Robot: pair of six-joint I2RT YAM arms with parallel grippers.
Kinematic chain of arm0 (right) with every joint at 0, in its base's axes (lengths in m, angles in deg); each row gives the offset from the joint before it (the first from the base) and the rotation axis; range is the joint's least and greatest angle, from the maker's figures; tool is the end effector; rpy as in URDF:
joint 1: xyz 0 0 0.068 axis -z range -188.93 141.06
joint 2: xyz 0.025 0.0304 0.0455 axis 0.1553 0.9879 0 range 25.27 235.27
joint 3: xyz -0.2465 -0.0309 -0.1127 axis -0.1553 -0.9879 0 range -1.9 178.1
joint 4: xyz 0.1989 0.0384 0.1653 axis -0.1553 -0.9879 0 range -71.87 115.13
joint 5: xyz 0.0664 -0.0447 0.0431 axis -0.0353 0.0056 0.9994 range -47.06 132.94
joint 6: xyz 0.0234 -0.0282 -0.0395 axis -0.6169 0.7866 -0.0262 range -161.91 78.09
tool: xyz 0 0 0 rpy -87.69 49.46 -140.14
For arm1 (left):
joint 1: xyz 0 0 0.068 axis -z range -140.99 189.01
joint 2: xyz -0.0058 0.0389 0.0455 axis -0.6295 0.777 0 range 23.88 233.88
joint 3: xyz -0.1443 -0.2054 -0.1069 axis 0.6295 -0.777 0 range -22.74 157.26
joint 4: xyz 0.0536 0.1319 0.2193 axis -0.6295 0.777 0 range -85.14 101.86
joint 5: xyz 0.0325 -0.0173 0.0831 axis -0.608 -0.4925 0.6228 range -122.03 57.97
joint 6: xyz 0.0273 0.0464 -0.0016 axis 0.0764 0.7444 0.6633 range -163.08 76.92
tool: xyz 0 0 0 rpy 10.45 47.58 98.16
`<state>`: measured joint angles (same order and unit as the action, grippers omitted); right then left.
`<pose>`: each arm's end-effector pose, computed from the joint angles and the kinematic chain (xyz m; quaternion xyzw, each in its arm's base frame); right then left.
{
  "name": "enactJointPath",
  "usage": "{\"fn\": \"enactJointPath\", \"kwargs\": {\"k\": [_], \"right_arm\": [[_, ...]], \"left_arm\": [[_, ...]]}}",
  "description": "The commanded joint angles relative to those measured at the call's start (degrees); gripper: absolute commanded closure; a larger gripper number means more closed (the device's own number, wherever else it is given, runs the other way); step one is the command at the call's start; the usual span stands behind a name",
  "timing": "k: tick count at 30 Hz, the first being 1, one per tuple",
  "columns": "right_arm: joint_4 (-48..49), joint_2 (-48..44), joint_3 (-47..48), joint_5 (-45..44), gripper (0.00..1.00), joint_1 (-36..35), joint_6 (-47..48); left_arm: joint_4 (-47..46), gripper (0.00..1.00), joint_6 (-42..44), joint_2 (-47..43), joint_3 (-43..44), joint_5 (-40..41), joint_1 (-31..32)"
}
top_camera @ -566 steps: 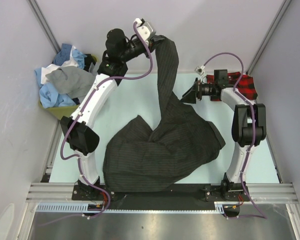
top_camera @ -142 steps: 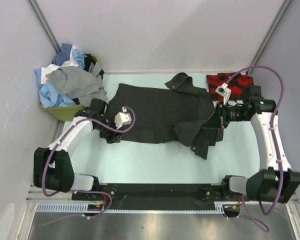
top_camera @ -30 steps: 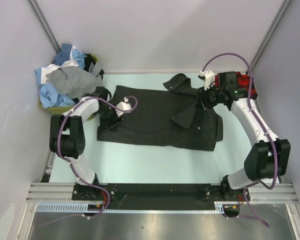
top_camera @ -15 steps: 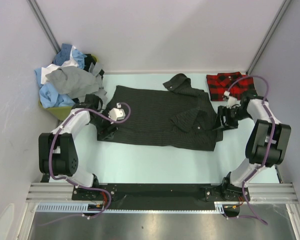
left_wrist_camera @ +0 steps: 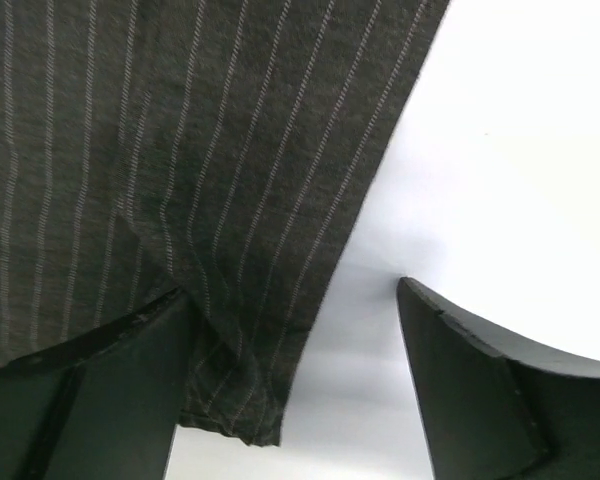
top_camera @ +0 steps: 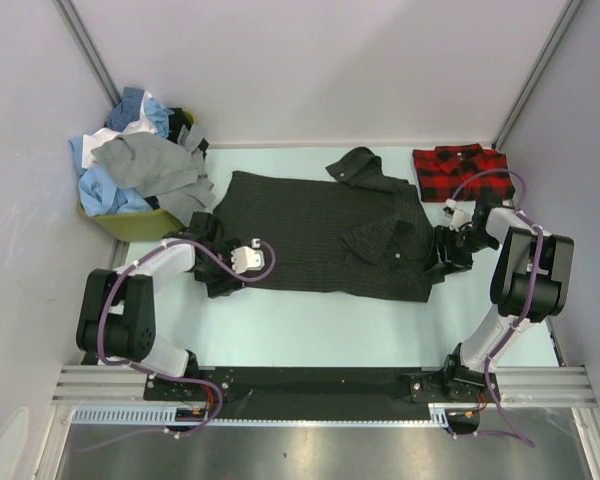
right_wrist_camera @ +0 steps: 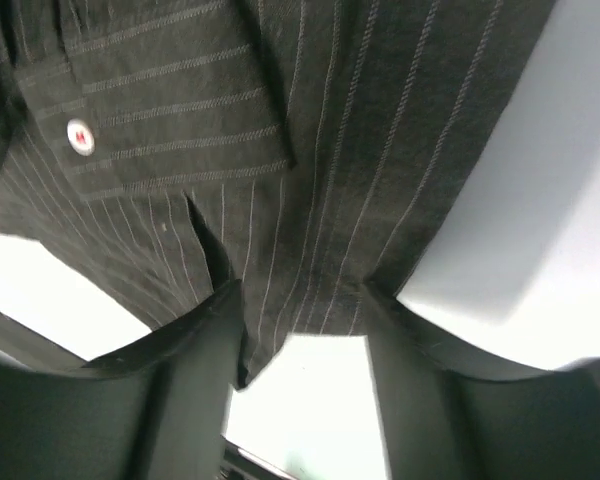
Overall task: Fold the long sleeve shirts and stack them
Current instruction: Fold the shirt
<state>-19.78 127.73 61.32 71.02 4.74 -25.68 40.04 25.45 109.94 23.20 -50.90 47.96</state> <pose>0.3105 -0.0582 0.1580 -0.0340 0.9683 0.2213 0.1104 0.2503 -0.0511 0.1608 0.6286 0.7500 -0.0785 0.1903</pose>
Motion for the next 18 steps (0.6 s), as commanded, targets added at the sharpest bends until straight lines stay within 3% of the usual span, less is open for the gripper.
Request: {"fn": "enactJointPath", "kwargs": {"k": [1,2,4,5,6,8,12,18], "right_arm": [[5.26,1.61,-2.05,1.72,0.50,-1.98,-3.66],[5.27,2.13,-1.96,1.72,0.55,-2.07,-3.92],[5.18,2.14,-1.79,-0.03,0.72,-1.90,-3.66],[5.09,1.87,-1.79,-1.08,0.78,-1.81,-3.31],[4.74,1.70,-1.70,-3.01,0.91,-1.55,-2.44],[4.48,1.17,-1.52,-4.95,1.00,-1.37,-1.64],[2.11,-0.84,-1.00,-8.73,1.00,-1.37,0.99],[-2.46,-4.54,-0.91,-14.44,1.00,-0.23,9.16]], "left_arm": [[-7.05,0.22,2.22,1.04,-2.60,4.72,1.42],[-7.05,0.34,1.96,1.47,-2.52,5.07,1.68],[-6.44,0.45,1.87,1.30,-2.25,5.25,1.95],[-6.00,0.56,1.78,1.13,-2.25,5.25,2.30],[-5.39,0.60,2.30,0.60,-2.34,5.08,2.65],[-3.03,0.74,2.74,-0.19,-2.51,4.73,3.70],[1.11,0.98,3.62,-4.05,-4.70,3.06,6.25],[10.95,1.00,2.75,-12.22,-7.43,-1.25,12.75]]}}
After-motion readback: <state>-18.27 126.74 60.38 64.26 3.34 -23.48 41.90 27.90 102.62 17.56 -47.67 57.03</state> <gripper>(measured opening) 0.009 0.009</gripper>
